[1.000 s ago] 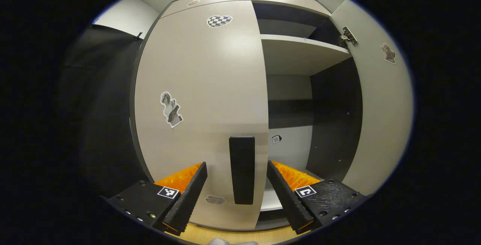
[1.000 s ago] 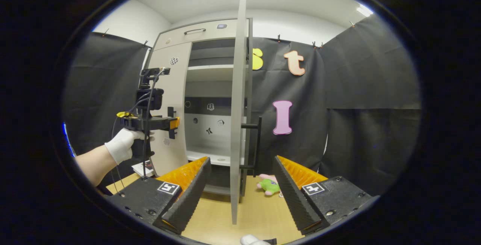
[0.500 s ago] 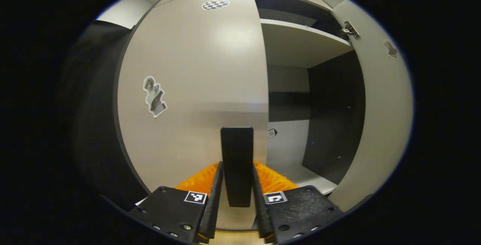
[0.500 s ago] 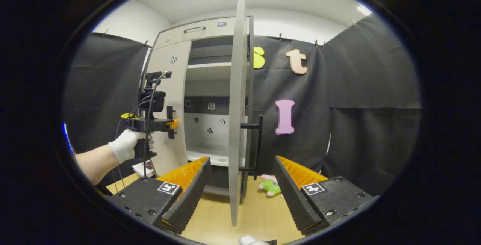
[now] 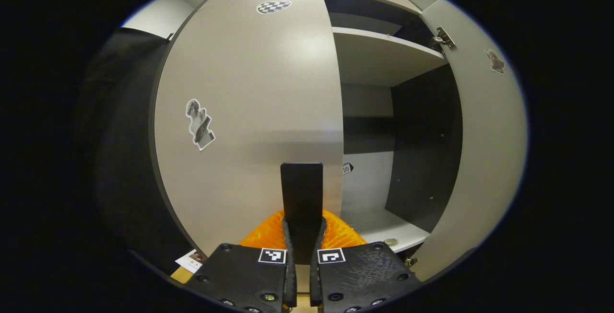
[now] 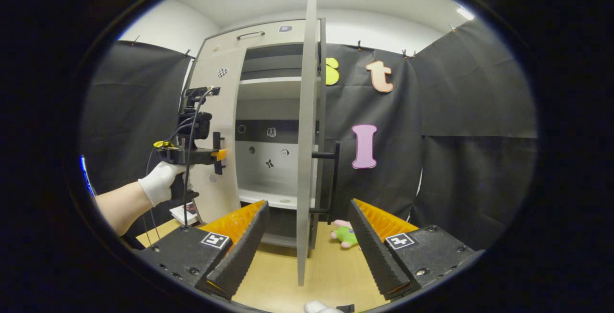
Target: Open the right door of the double-door shoe cabinet with the right hand, and open the left door with the left hand.
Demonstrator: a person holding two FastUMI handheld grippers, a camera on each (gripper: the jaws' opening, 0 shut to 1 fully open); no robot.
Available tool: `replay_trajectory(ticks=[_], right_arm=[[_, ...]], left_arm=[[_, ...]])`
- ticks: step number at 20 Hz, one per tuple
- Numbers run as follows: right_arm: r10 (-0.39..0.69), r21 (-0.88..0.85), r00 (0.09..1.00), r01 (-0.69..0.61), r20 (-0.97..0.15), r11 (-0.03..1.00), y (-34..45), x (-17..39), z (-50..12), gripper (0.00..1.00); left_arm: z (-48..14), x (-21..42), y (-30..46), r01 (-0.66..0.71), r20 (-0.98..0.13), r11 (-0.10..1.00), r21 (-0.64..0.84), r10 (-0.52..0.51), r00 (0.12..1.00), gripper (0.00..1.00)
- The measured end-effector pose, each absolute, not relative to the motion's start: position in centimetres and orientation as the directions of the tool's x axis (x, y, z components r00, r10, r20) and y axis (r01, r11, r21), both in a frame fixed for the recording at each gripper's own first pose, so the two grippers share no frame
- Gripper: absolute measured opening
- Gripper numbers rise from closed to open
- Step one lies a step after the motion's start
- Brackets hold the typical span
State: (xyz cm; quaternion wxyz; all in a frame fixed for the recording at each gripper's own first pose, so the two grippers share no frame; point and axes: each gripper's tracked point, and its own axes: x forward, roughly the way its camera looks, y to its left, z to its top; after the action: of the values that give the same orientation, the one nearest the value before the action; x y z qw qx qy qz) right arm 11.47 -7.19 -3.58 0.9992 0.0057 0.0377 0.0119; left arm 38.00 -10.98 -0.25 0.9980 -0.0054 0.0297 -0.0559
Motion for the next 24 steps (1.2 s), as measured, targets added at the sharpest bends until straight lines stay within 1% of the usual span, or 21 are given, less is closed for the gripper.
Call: replay_trajectory(ticks=[1, 2, 3, 13, 18, 24], right_arm=[[0.024, 0.01, 0.997, -0.023, -0.073, 1.0, -7.1, 11.3, -3.5, 1.0], [0.025, 0.008, 0.997, -0.024, -0.069, 1.0, -6.9, 11.0, -3.4, 1.0], [0.027, 0.009, 0.997, -0.026, -0.065, 1.0, -6.6, 10.8, -3.3, 1.0], [0.073, 0.01, 0.995, -0.073, -0.061, 0.997, -1.9, 7.8, -3.1, 1.0], [0.089, 0.008, 0.994, -0.089, -0.059, 0.996, 0.4, 6.2, -3.0, 1.0], [0.09, 0.014, 0.994, -0.089, -0.063, 0.996, 2.4, 5.2, -3.1, 1.0]], left_arm=[[-0.2, 37.7, -11.0, 0.117, -0.056, 0.993, -0.018, -0.118, 0.992, 0.1], [-0.2, 37.3, -11.0, 0.122, -0.057, 0.992, -0.017, -0.123, 0.991, 0.05], [-0.1, 36.7, -10.9, 0.128, -0.053, 0.992, -0.018, -0.129, 0.99, 0.05], [-0.5, 32.7, -8.8, 0.178, -0.055, 0.983, -0.036, -0.18, 0.982, 0.05], [-1.1, 30.9, -7.2, 0.184, -0.058, 0.982, -0.035, -0.186, 0.981, 0.05], [-1.4, 27.7, -3.6, 0.178, -0.049, 0.983, -0.046, -0.181, 0.982, 0.05]])
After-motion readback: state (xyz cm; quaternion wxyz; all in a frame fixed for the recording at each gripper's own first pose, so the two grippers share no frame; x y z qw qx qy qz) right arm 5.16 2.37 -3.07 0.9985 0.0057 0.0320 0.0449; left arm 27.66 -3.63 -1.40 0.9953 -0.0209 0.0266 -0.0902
